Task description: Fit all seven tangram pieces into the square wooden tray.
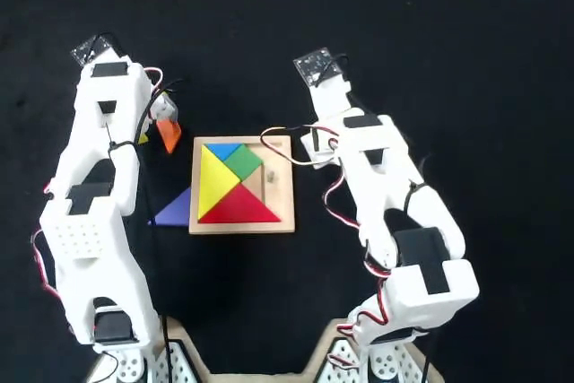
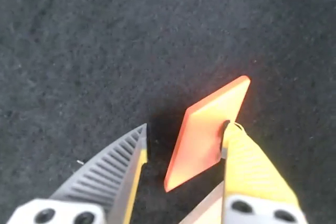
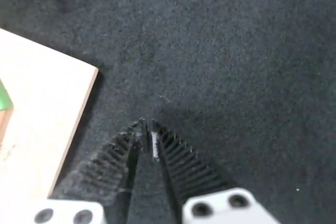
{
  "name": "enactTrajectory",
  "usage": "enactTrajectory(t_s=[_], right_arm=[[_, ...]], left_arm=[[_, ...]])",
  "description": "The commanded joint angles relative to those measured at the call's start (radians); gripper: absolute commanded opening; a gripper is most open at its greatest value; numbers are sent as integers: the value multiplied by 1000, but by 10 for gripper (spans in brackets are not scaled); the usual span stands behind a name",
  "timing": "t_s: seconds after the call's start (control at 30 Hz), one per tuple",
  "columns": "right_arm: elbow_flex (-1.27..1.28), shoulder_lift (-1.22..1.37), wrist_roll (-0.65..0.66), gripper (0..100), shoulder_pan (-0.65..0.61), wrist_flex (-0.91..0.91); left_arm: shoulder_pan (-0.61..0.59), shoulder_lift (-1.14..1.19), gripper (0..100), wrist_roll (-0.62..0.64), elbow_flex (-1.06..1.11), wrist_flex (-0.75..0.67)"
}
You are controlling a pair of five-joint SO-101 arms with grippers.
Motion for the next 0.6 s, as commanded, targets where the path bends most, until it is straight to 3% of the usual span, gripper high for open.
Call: enactTrajectory(t_s=[0.0, 0.27, 0.57], right_arm=[[-22, -13, 5, 11, 14, -8], [-21, -13, 5, 11, 14, -5], [-22, -15, 5, 11, 14, 14]], left_arm=[[-12, -3, 230, 2, -18, -14], [8, 46, 230, 2, -25, -12], [61, 176, 230, -26, -237, 115]])
